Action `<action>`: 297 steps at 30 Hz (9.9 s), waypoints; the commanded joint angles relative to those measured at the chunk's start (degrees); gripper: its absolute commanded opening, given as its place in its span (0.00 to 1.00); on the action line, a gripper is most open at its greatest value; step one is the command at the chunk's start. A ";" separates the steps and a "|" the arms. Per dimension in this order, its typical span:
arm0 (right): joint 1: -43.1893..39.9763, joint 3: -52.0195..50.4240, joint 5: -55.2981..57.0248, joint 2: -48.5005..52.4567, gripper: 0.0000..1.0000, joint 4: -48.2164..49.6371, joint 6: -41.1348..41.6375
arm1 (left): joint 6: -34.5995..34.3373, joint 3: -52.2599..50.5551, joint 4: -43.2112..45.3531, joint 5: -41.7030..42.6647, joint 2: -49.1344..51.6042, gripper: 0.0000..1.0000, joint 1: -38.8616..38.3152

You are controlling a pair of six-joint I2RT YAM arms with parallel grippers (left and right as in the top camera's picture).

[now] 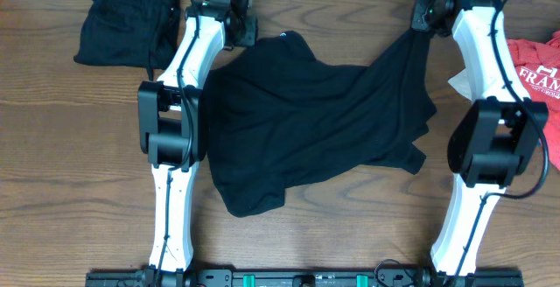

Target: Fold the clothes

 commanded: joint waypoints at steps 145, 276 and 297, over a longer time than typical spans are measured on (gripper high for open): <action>5.73 -41.13 0.02 -69.94 0.99 -37.70 14.08 | 1.90 -0.11 -39.65 2.78 -29.59 0.98 -4.50; -5.20 -69.57 2.75 -49.86 0.52 -14.32 14.86 | 1.97 -0.44 -45.97 1.25 -28.92 0.98 -3.96; -5.20 -57.09 -8.79 -49.42 0.35 7.21 7.91 | 1.66 -15.61 -49.75 5.38 -28.92 0.88 -11.45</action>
